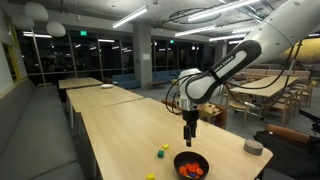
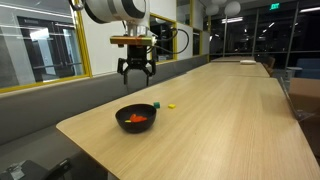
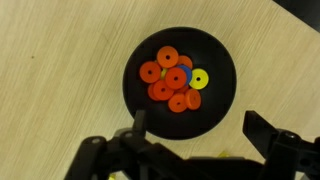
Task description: Put the orange rings in the black bowl
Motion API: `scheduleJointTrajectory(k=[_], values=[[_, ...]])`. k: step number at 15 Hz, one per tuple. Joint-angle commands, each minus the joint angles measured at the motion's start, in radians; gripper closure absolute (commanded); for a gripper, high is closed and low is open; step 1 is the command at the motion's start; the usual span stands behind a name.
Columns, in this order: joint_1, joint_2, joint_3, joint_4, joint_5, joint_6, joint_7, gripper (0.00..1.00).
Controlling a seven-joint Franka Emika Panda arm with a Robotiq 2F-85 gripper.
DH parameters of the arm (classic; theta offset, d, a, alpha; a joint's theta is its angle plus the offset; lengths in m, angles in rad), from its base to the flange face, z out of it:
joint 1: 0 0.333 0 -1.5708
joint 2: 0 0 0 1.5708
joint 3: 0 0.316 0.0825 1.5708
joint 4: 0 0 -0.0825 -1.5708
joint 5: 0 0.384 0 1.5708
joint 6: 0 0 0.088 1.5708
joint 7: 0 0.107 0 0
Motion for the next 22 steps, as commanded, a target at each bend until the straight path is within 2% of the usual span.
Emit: scheduleJointTrajectory(k=[1, 7, 12, 18, 19, 22], values=[[-0.003, -0.225, -0.010, -0.097, -0.008, -0.086, -0.006, 0.00], [-0.002, -0.524, -0.059, -0.180, -0.006, -0.258, -0.015, 0.00], [-0.004, -0.692, -0.087, -0.214, -0.022, -0.349, 0.000, 0.00], [-0.012, -0.791, -0.100, -0.233, -0.053, -0.397, 0.015, 0.00], [0.006, -0.740, -0.102, -0.211, -0.038, -0.385, 0.007, 0.00], [0.004, -0.762, -0.104, -0.220, -0.045, -0.394, 0.010, 0.00]])
